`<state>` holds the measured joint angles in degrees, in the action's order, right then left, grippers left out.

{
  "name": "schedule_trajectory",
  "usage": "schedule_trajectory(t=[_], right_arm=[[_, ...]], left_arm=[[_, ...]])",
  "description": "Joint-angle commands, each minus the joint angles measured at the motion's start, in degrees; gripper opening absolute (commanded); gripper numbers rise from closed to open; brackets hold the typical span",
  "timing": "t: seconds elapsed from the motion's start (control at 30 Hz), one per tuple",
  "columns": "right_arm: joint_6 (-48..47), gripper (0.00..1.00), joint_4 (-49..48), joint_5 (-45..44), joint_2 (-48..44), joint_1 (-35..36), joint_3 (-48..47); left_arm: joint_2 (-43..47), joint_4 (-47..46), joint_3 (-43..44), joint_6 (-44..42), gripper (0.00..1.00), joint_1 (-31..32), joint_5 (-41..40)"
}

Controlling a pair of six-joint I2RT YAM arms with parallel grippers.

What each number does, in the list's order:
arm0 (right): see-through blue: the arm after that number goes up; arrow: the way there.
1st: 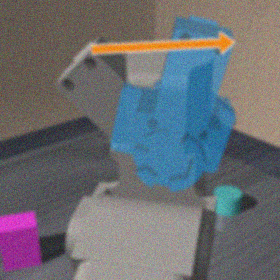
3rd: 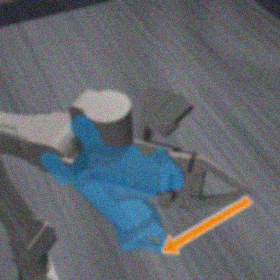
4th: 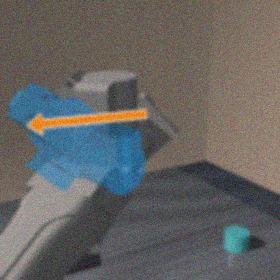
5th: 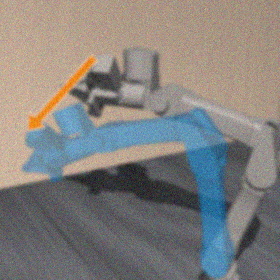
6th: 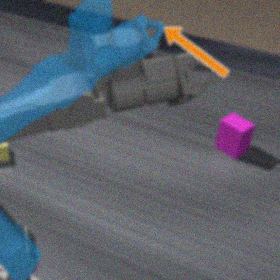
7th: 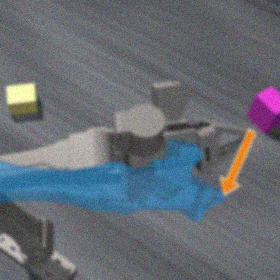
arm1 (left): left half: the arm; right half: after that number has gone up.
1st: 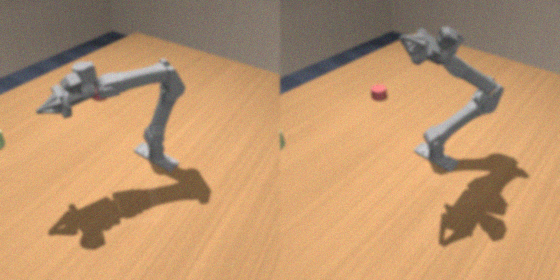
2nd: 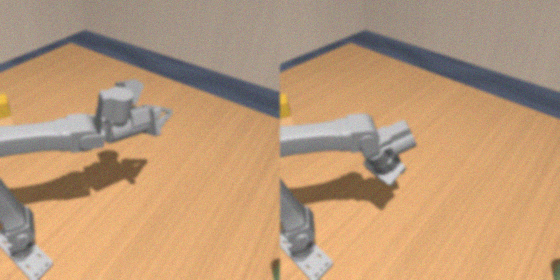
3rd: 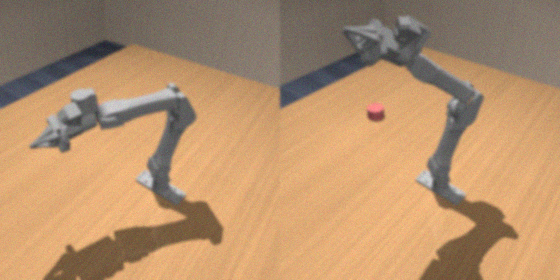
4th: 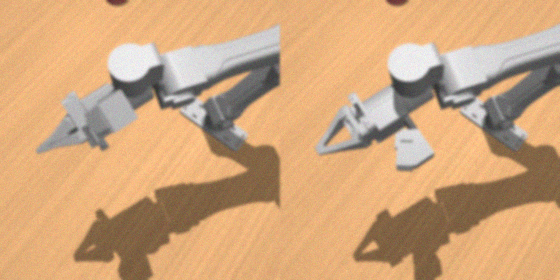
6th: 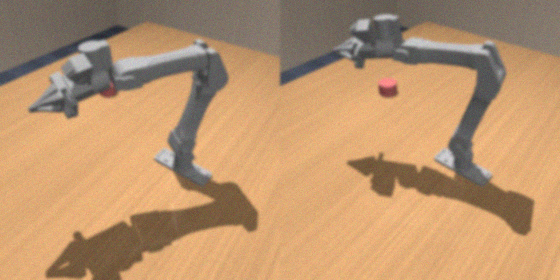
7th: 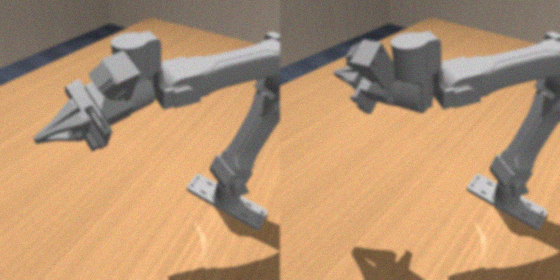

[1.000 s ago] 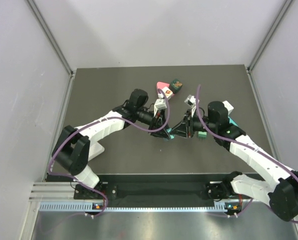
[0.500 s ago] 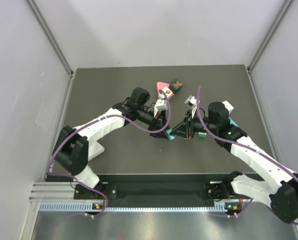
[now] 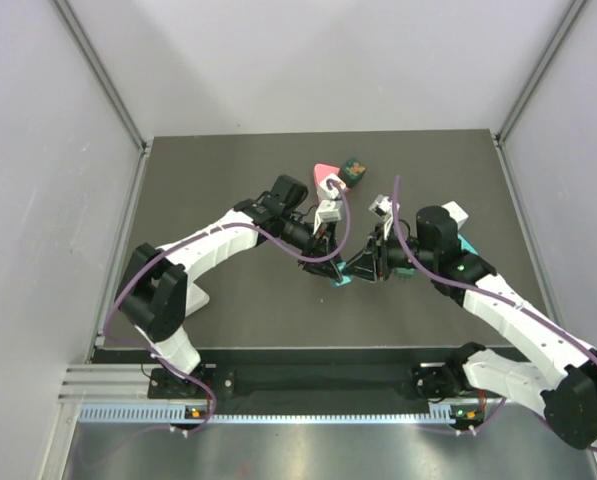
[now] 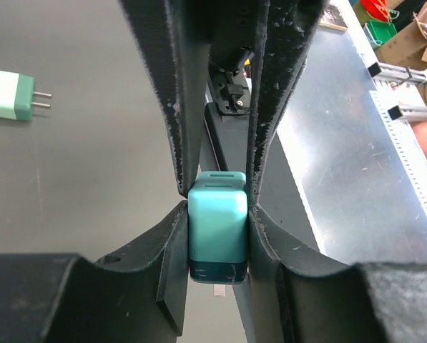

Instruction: Insert the plug

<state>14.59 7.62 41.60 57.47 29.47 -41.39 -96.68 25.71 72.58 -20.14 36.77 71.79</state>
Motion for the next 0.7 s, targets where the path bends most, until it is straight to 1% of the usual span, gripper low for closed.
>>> schedule_trajectory(t=[0.0,0.03,0.07,0.1,0.13,0.17,0.27,0.37,0.43,0.5,0.6,0.63,0.67], right_arm=[[-0.26,0.28,0.55,-2.31,-2.01,0.15,-3.44],[-0.18,0.32,0.64,-1.88,-2.01,0.23,-3.35],[0.0,0.39,0.56,-1.53,-2.01,0.15,-2.83],[0.17,0.43,0.47,-1.35,-1.84,0.15,-2.56],[0.44,0.48,0.21,-0.83,-1.66,0.15,-2.21],[0.79,0.55,-0.32,-0.39,-1.4,0.23,-1.6],[2.19,0.57,-1.63,0.32,-0.87,0.15,-0.46],[2.9,0.57,-3.57,1.99,-0.61,0.23,0.16],[2.9,0.54,-3.93,2.16,-0.43,0.23,-0.1],[2.38,0.48,-3.93,2.43,-0.26,0.23,-0.71],[2.37,0.42,-4.98,3.04,0.18,0.23,-1.07],[2.46,0.38,-5.24,2.96,0.18,0.32,-0.98],[3.16,0.32,-6.03,3.13,0.53,0.32,-0.89]], left_arm=[[2.03,2.41,0.99,-2.89,0.0,-0.12,3.88],[2.72,2.06,0.9,-3.06,0.0,-0.04,4.23],[3.16,2.06,0.9,-3.32,0.0,-0.04,4.24],[4.21,1.62,0.38,-2.89,0.0,0.05,3.98],[4.66,0.4,0.03,-1.84,0.0,0.05,3.89],[5.27,-3.0,-0.59,1.47,0.0,0.05,3.54],[7.29,-11.0,-3.31,7.46,0.0,0.23,2.92],[8.88,-16.47,-5.86,11.42,0.0,0.32,2.74],[9.06,-20.08,-6.92,14.16,0.0,0.49,2.74],[8.53,-22.27,-7.18,16.09,0.0,0.49,2.48],[7.66,-22.29,-6.22,16.45,0.0,0.75,2.57],[7.56,-22.29,-6.13,16.36,0.0,0.67,1.87],[7.48,-22.37,-5.96,16.54,0.02,0.67,1.25]])
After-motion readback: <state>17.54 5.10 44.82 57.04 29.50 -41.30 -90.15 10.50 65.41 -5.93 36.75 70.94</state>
